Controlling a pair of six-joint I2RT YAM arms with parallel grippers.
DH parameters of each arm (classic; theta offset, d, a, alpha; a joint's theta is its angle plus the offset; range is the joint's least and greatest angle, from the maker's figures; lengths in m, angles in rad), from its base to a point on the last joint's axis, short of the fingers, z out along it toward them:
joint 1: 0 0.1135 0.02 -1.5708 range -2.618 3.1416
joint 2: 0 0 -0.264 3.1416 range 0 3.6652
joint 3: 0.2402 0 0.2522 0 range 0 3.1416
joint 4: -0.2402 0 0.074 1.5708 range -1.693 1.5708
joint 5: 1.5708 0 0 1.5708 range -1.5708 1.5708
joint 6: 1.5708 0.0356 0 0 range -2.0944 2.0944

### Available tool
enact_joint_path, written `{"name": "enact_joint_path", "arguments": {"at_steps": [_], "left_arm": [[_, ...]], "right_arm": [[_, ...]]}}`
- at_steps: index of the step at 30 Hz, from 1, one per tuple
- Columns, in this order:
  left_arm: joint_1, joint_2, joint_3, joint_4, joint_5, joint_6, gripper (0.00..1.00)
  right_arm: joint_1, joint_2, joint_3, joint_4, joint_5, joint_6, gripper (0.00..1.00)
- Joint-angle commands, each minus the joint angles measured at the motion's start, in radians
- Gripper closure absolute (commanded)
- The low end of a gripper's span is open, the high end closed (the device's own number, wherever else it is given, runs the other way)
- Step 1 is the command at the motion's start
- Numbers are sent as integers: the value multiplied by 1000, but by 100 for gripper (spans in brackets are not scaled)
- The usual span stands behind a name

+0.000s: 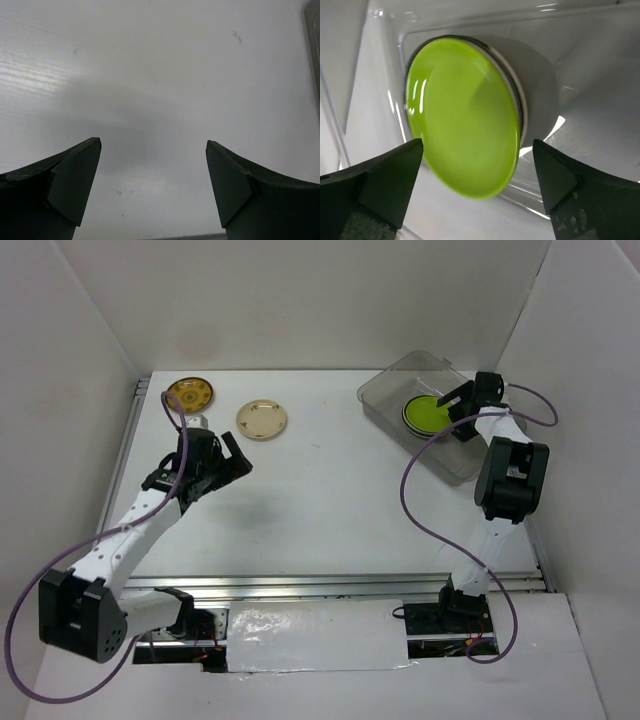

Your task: Place the plates into the plastic bin on the countertop

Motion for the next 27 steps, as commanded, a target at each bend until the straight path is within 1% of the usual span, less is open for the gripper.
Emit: {"name": "enact_joint_path", "arguments": {"at_steps": [1,2,3,4,5,7,8,9,10,11,12,13,14,15,16,17,18,19,20,21,22,23,24,25,26,27], "left_arm": [[112,98,18,160,72,54,1],[135,120,17,197,94,54,1],[179,173,23,230,138,53,1],[195,206,32,265,158,50,1],[225,268,69,271,169,44,1],[249,331,112,281,206,36,1],[261,359,141,308,214,30,1],[282,419,149,339,221,24,1],[299,453,166,365,253,11,1],[307,527,170,409,287,-22,1],[362,566,173,460,321,-48,1],[371,604,172,503,382,-73,1],[376,681,175,562,404,-100,1],[374,716,187,640,410,-108,1],[367,753,201,682,415,-107,1],[350,820,234,713,395,-95,1],[345,855,270,672,374,-93,1],[344,893,337,654,361,-94,1],[345,959,363,644,363,-101,1],[344,982,389,617,355,-107,2],[341,1002,432,600,343,-111,2],[332,1043,466,556,291,-119,3],[327,1063,503,447,262,-121,4],[321,1095,565,424,242,-122,6],[318,1106,584,361,190,-128,9],[319,1117,607,321,177,-130,13]], "right_arm": [[9,-108,35,31,-7,-13,0],[13,-149,35,-1,2,-19,0],[16,-163,48,-42,19,-26,0],[21,-190,70,-86,36,-40,0],[27,-203,71,-137,41,-51,0],[27,-247,55,-180,42,-68,0],[27,-261,41,-214,42,-74,0],[27,-276,18,-217,42,-80,0],[27,-314,-51,-207,35,-85,0],[25,-333,-86,-196,16,-83,0],[29,-359,-125,-190,2,-82,0],[32,-419,-218,-179,-17,-71,0],[41,-459,-276,-109,-50,-73,0],[70,-506,-350,-54,-139,-74,0],[85,-605,-483,3,-186,-68,0],[107,-649,-542,99,-218,-62,0],[148,-696,-597,143,-279,-56,0],[162,-780,-681,171,-313,-47,0],[182,-819,-721,232,-344,-40,0],[215,-856,-785,259,-399,-39,0],[219,-916,-813,281,-416,-36,0],[255,-940,-833,296,-430,-33,0],[265,-983,-869,297,-450,-27,0],[274,-1003,-883,297,-461,-22,0],[275,-1022,-896,297,-473,-17,0],[276,-1054,-915,297,-481,-7,0]]}}
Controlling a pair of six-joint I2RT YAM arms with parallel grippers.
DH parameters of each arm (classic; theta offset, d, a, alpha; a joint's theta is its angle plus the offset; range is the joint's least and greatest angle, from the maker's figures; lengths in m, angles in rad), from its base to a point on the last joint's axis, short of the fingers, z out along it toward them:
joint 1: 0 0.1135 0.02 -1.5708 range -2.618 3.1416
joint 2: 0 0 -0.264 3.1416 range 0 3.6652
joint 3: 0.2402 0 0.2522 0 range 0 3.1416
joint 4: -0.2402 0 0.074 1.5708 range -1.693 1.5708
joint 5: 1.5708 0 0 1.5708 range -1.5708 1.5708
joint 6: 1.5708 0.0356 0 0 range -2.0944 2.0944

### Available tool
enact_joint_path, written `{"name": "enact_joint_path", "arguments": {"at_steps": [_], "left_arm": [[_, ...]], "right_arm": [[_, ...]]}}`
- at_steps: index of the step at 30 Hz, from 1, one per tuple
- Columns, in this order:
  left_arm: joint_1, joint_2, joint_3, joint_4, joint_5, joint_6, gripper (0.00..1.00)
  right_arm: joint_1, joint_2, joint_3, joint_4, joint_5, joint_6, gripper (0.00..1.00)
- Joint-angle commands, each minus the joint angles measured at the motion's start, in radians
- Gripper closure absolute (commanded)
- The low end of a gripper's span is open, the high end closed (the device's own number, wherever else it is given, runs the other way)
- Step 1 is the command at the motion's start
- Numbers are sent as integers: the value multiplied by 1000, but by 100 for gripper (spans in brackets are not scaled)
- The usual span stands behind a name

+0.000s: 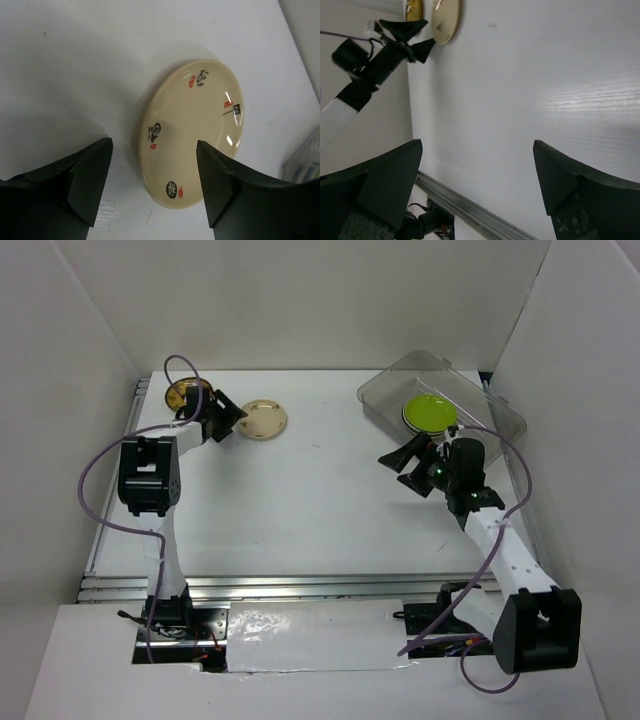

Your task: Place the plates into the plastic bin on the countertop

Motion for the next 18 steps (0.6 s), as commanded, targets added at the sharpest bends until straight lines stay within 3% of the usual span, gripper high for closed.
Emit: {"name": "enact_joint_path", "arguments": {"at_steps": [1,4,5,6,7,8,12,15,18], "left_arm": [[-37,83,44,-233,-123,-16,20],[-45,96,52,-230,-134,-21,48],[-46,99,55,-230,-133,-21,65],[-45,105,66,-232,-125,-12,75],[-46,108,77,-236,-122,-4,93],[-46,108,87,-244,-117,0,100],[-49,39,59,-256,-102,26,100],[-72,-135,-97,-184,-19,84,100],[-153,-379,-226,-217,55,152,100]], "right_arm": [[4,-85,-38,126,-92,28,0],[15,-140,-50,154,-103,40,0],[18,-151,-50,153,-101,42,0],[25,-166,-45,149,-95,39,0],[41,-169,-44,146,-80,37,0],[50,-169,-42,149,-72,31,0],[108,-93,-33,171,-63,-22,0],[165,10,17,218,-49,-76,0],[226,134,146,168,24,-128,0]]}}
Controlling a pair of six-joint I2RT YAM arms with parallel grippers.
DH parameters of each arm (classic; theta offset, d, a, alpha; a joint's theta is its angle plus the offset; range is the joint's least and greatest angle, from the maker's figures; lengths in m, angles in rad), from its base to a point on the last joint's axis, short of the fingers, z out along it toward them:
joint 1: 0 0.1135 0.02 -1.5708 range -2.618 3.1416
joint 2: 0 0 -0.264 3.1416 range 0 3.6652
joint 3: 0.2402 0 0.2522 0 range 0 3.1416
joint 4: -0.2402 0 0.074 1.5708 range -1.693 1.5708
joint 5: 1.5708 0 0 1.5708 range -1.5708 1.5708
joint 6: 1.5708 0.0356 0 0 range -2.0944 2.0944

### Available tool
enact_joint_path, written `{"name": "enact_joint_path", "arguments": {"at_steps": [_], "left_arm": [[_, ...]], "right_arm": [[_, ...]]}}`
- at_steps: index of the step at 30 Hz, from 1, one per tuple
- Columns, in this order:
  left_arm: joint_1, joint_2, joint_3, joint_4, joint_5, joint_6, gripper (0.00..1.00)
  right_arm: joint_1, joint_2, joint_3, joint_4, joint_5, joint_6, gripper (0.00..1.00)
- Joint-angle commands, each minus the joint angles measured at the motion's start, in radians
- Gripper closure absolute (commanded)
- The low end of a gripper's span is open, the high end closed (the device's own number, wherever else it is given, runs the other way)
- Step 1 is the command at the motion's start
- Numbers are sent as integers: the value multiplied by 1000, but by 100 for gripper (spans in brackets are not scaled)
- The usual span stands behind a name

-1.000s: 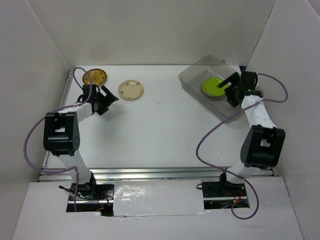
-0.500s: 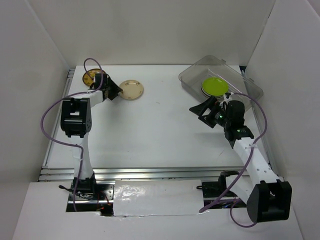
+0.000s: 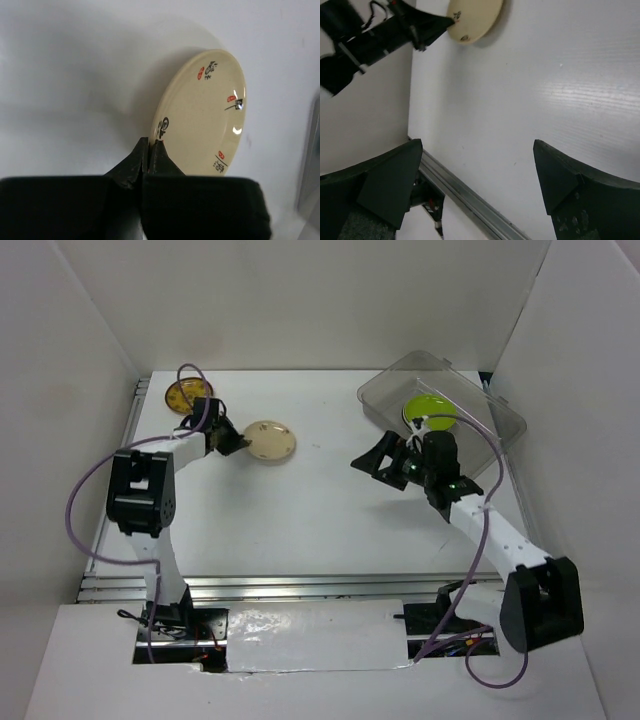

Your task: Place the plates into the plastic bin on the countertop

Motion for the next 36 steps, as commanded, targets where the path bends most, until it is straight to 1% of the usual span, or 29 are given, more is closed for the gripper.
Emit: {"name": "enact_joint_path", "arguments": {"at_steps": [1,2,4,5,6,8,10,11,12,14,15,17,18,19,20,21,22,23,24,25,26,27,28,29,30,31,33,34,36], "left_arm": [[-127,-256,-132,-45,119,123,100],[-147,-304,-228,3,153,123,100],[-181,-419,-334,116,263,107,100],[-186,-448,-424,174,385,93,100],[-192,-491,-452,236,423,61,100],[-216,-530,-488,248,467,56,100],[-236,-562,-514,259,487,60,100],[-238,-571,-518,261,497,59,100],[-239,-577,-520,262,503,48,100],[-247,-590,-514,250,504,48,100],[-252,-597,-500,239,488,54,100],[-256,-605,-471,187,458,63,100],[-255,-608,-462,175,432,76,100],[-255,-608,-450,158,422,79,100],[-253,-607,-430,137,414,86,100],[-253,-601,-417,127,406,90,100],[-250,-596,-404,117,392,91,100],[-249,-590,-373,69,377,93,86],[-249,-588,-355,7,344,93,63],[-255,-594,-335,-38,246,93,1],[-258,-606,-309,-92,177,82,1],[-262,-643,-302,-197,103,65,1],[-267,-668,-304,-239,31,39,1],[-270,-700,-340,-261,-62,-16,1],[-282,-765,-369,-235,-75,-31,1],[-294,-793,-400,-209,-79,-42,1],[-321,-855,-449,-187,-108,-55,1],[-347,-861,-446,-202,-108,-44,1],[-371,-855,-425,-248,-158,-23,1]], "right_arm": [[55,114,164,26,67,-84,0],[61,178,216,24,50,-99,0],[73,246,259,23,26,-109,0],[75,307,296,20,10,-124,0],[85,338,312,5,-8,-124,1],[98,410,320,-20,-17,-116,4],[114,429,283,60,-54,-98,10],[122,438,255,72,-48,-84,14],[128,438,249,75,-43,-84,26],[144,423,212,98,-36,-70,36],[148,414,202,118,-39,-67,45],[160,378,176,123,-39,-60,51],[167,363,166,124,-39,-60,62],[170,352,157,126,-39,-58,69],[174,328,142,127,-40,-56,91],[177,320,136,127,-42,-53,100],[174,314,134,124,-45,-47,100],[174,300,134,118,-46,-47,100],[155,291,137,89,-19,-46,100],[138,280,143,66,21,-26,100],[110,250,167,31,76,-12,100],[51,234,183,-48,211,2,100],[14,217,203,-83,298,35,100],[-17,196,236,-113,385,58,100],[-90,191,255,-149,568,118,100],[-132,194,270,-160,629,141,100],[-212,249,330,-170,676,170,100],[-297,310,391,-175,675,181,100],[-352,384,453,-169,655,174,100]]}}
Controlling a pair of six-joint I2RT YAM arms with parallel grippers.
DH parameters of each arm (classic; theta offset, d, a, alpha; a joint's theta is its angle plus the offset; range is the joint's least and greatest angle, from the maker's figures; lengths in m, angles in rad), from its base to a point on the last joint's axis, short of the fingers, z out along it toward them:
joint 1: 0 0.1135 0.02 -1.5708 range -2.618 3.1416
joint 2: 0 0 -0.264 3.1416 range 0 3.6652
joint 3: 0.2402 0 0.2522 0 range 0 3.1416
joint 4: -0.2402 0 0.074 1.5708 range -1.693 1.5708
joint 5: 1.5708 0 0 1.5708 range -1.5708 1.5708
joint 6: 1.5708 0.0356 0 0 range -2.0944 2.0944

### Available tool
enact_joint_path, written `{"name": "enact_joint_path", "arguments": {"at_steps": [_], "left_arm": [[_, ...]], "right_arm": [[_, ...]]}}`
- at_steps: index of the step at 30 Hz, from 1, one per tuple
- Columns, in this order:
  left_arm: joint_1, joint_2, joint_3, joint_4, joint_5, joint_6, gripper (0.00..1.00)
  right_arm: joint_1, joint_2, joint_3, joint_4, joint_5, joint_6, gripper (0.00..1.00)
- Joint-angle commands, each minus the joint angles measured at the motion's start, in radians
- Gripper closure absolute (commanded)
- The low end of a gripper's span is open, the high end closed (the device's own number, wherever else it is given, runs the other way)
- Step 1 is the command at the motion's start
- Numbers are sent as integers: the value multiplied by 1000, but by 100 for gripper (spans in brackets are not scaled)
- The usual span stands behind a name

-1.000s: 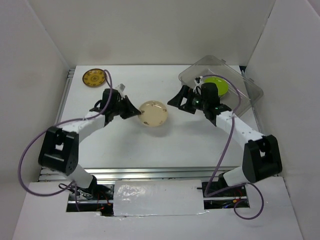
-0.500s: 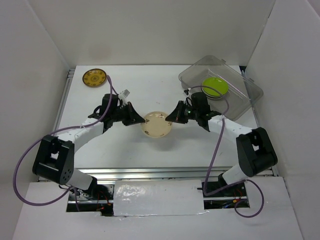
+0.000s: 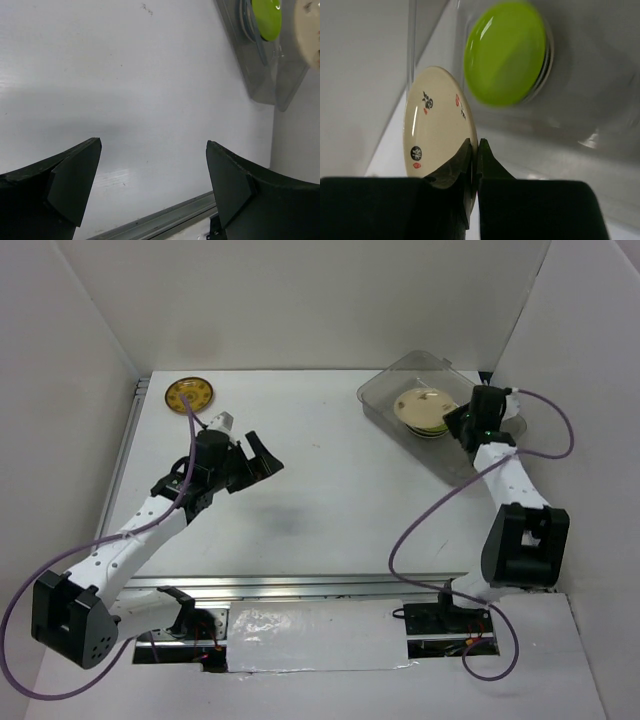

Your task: Place the plates into the plastic bin on the countertop

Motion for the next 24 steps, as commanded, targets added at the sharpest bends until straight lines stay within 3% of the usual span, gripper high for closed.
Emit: {"name": "enact_joint_path", "arguments": {"at_steps": [1,6,11,12,13,14,15,16,20,24], "left_arm": [[-42,10,31,-86,-112,12,1],[-40,34,87,-170,-139,77,1],[-3,37,120,-201,-123,137,1],[19,44,128,-210,-91,152,1],[29,50,145,-223,-83,172,1],[41,66,149,-244,-84,178,1],[62,69,148,-243,-83,184,1],[75,72,142,-241,-74,187,1],[182,90,122,-235,-40,157,1],[283,112,110,-195,-54,97,1]], "right_arm": [[-106,162,171,-16,77,34,100],[-173,480,489,-139,-48,-40,100],[-185,567,555,-127,-107,-35,95],[-183,577,569,-128,-112,-38,88],[-182,580,578,-131,-120,-47,49],[-170,583,592,-166,-117,-50,31],[-164,580,607,-199,-96,-57,24],[-153,558,626,-225,-67,-61,0],[-101,433,569,-343,116,-75,0],[-69,326,476,-460,151,-49,0]]}}
